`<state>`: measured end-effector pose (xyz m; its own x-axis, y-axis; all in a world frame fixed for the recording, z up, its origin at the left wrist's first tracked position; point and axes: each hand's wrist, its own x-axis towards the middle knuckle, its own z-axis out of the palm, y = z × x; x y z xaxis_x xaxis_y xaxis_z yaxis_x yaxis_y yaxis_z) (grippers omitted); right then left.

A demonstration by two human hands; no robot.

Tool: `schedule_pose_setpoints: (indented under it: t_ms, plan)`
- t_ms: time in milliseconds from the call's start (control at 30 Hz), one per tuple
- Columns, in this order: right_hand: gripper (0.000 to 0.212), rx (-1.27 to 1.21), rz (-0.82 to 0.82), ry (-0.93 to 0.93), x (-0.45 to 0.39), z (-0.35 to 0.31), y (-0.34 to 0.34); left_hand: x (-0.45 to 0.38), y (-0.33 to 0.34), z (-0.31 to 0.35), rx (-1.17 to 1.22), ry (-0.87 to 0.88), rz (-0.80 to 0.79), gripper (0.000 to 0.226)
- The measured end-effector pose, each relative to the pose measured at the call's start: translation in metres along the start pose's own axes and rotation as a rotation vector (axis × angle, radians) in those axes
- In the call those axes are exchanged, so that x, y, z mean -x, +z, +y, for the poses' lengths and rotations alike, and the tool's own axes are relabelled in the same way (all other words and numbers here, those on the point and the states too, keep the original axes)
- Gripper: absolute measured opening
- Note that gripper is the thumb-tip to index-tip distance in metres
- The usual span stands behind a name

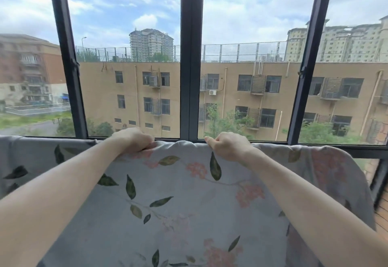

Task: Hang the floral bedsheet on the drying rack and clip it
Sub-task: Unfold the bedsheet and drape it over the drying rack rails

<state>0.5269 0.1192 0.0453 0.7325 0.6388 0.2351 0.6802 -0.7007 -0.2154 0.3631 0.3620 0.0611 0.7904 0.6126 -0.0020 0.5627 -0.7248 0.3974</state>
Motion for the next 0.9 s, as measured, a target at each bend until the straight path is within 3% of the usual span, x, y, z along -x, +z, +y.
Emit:
schedule_pose_setpoints:
  t_ms: [100, 200, 367, 534, 700, 901]
  plan:
    - [0.049, 0.022, -0.04, 0.022, -0.003, -0.009, 0.001, 0.008, 0.0, -0.01, 0.078, 0.141, 0.211, 0.04]
    - [0.044, 0.023, -0.046, 0.015, -0.002, -0.014, 0.002, 0.02, 0.002, -0.014, 0.235, 0.322, 0.3, 0.032]
    - [0.048, 0.038, -0.015, -0.007, -0.003, -0.021, 0.006, 0.033, 0.0, -0.015, -0.038, 0.444, 0.326, 0.011]
    - [0.05, 0.028, -0.012, -0.004, 0.002, -0.019, 0.005, 0.029, -0.016, -0.006, -0.117, 0.436, 0.242, 0.015]
    - [0.062, -0.039, -0.089, 0.032, 0.006, -0.023, -0.003, 0.013, -0.025, 0.005, -0.118, 0.362, 0.274, 0.016]
    - [0.056, -0.084, -0.118, 0.03, 0.007, -0.023, -0.007, 0.009, -0.006, 0.039, -0.026, 0.212, -0.033, 0.02]
